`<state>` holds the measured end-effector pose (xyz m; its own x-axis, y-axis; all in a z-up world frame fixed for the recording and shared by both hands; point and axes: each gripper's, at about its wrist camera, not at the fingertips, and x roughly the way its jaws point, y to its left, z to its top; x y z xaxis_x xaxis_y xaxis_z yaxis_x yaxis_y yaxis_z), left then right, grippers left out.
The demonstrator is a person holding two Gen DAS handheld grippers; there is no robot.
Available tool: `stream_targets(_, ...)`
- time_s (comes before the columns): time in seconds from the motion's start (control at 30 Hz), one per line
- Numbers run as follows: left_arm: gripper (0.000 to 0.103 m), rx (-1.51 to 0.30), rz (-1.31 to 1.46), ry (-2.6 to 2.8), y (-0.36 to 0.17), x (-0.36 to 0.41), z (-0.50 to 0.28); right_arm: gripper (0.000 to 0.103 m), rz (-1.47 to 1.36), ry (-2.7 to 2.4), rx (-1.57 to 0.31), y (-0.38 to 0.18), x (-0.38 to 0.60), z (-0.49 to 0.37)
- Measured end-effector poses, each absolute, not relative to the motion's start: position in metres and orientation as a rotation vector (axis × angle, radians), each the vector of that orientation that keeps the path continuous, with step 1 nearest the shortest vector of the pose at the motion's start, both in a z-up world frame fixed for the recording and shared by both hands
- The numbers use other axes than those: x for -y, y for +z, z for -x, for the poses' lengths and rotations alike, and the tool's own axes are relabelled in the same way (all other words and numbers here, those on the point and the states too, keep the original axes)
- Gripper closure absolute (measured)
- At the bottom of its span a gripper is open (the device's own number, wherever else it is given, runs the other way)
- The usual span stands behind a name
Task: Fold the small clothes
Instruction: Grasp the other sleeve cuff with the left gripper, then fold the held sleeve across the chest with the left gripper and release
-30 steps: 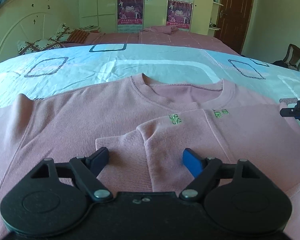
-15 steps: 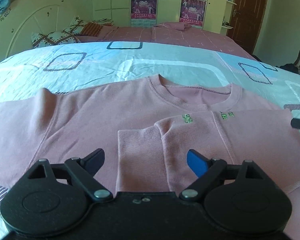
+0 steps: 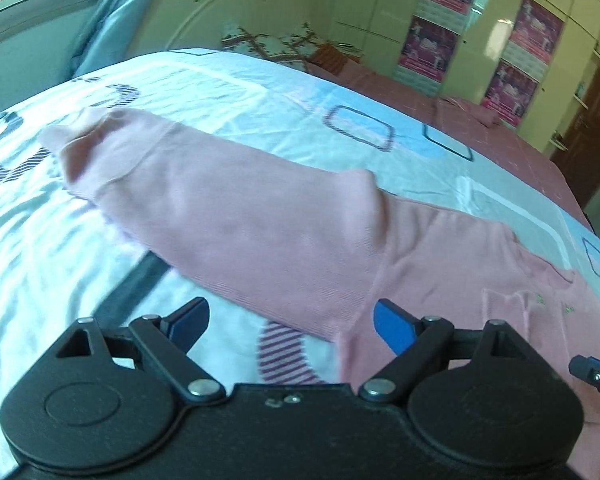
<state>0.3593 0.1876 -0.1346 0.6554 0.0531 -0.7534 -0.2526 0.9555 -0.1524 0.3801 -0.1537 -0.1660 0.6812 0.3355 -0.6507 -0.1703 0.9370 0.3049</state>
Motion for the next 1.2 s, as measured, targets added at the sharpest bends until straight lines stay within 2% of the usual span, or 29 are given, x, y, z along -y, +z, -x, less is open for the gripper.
stream_targets(0.2, 0.016, -0.822, 0.374, 0.299, -0.142, -0.283, -0.360, 0.052, -0.222, 0.321, -0.776, -0.163, 0.095, -0.392)
stream_targets(0.43, 0.024, -0.783, 0.482, 0.415, -0.161, -0.378, -0.389, 0.052, -0.222, 0.284, -0.808, -0.170, 0.056, -0.405)
stream_targets(0.53, 0.021, -0.756, 0.481, 0.434, -0.164, -0.400, -0.409, 0.052, -0.218, 0.246, -0.813, -0.172, 0.053, -0.410)
stream_targets(0.63, 0.013, -0.742, 0.465, 0.429, -0.166, -0.412, -0.430, 0.052, -0.221, 0.205, -0.823, -0.176, 0.054, -0.415)
stream_targets(0.7, 0.014, -0.723, 0.458, 0.431, -0.169, -0.416, -0.440, 0.052, -0.226, 0.179, -0.830, -0.178, 0.055, -0.417)
stream_targets(0.73, 0.016, -0.711, 0.457, 0.431, -0.169, -0.418, -0.443, 0.052, -0.228, 0.168, -0.834, -0.180, 0.056, -0.419)
stream_targets(0.8, 0.043, -0.679, 0.452, 0.442, -0.170, -0.419, -0.444, 0.052, -0.228, 0.151, -0.849, -0.184, 0.057, -0.422)
stream_targets(0.83, 0.049, -0.669, 0.452, 0.448, -0.170, -0.421, -0.444, 0.052, -0.232, 0.141, -0.861, -0.188, 0.057, -0.424)
stream_targets(0.87, 0.065, -0.663, 0.451, 0.447, -0.169, -0.422, -0.443, 0.052, -0.246, 0.132, -0.872, -0.192, 0.059, -0.425)
stream_targets(0.9, 0.077, -0.662, 0.456, 0.436, -0.169, -0.424, -0.442, 0.052, -0.259, 0.128, -0.876, -0.194, 0.061, -0.427)
stream_targets(1.0, 0.089, -0.644, 0.453, 0.403, -0.162, -0.421, -0.441, 0.052, -0.245, 0.125, -0.878, -0.193, 0.060, -0.428)
stream_targets(1.2, 0.090, -0.560, 0.373, 0.194, -0.116, -0.360, -0.436, 0.052, -0.311, 0.126, -0.821, -0.179, 0.073, -0.414)
